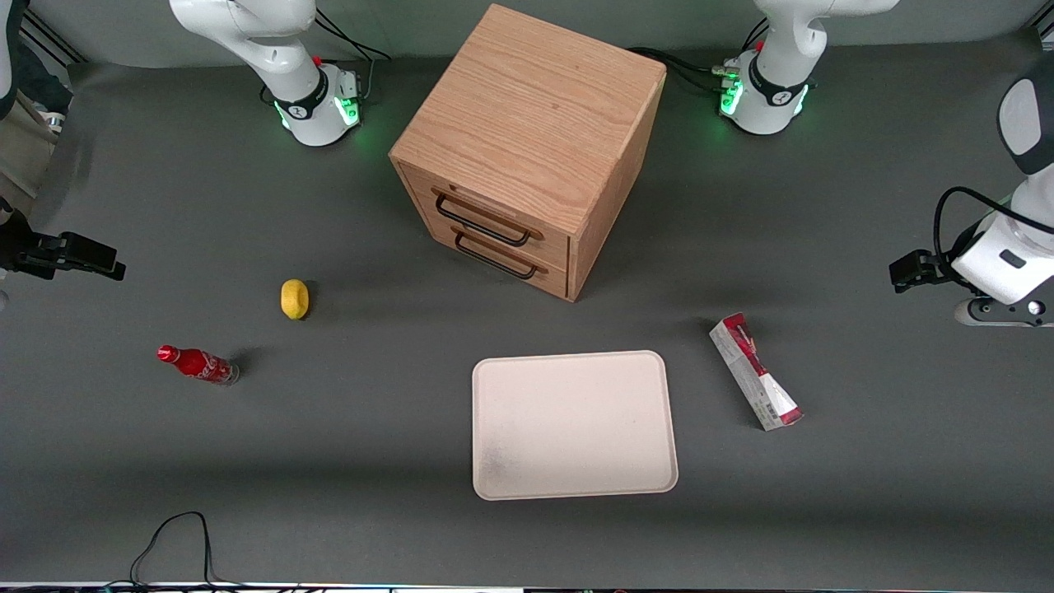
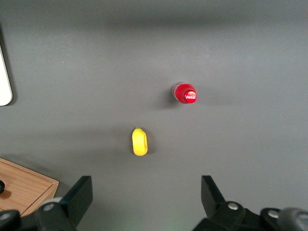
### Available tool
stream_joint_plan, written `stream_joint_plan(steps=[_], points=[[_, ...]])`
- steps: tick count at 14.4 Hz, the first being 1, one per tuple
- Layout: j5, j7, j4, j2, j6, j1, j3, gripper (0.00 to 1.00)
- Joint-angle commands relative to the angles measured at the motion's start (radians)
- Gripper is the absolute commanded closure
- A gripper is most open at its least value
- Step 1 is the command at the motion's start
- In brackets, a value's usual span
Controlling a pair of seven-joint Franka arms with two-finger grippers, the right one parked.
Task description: Place red cookie box on tray
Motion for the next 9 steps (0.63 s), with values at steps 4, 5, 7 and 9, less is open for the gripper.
stream_joint_plan(steps=[4,5,7,9], points=[[-0.085,0.033,0.081,0.018,-0.111,0.041,-0.005,0.0],[-0.087,0.031,0.084,0.018,-0.112,0.061,-0.031,0.0],[-0.087,0.024,0.101,0.016,-0.126,0.073,-0.055,0.0],[-0.09,0.031,0.123,0.016,-0.164,0.061,-0.05,0.0]])
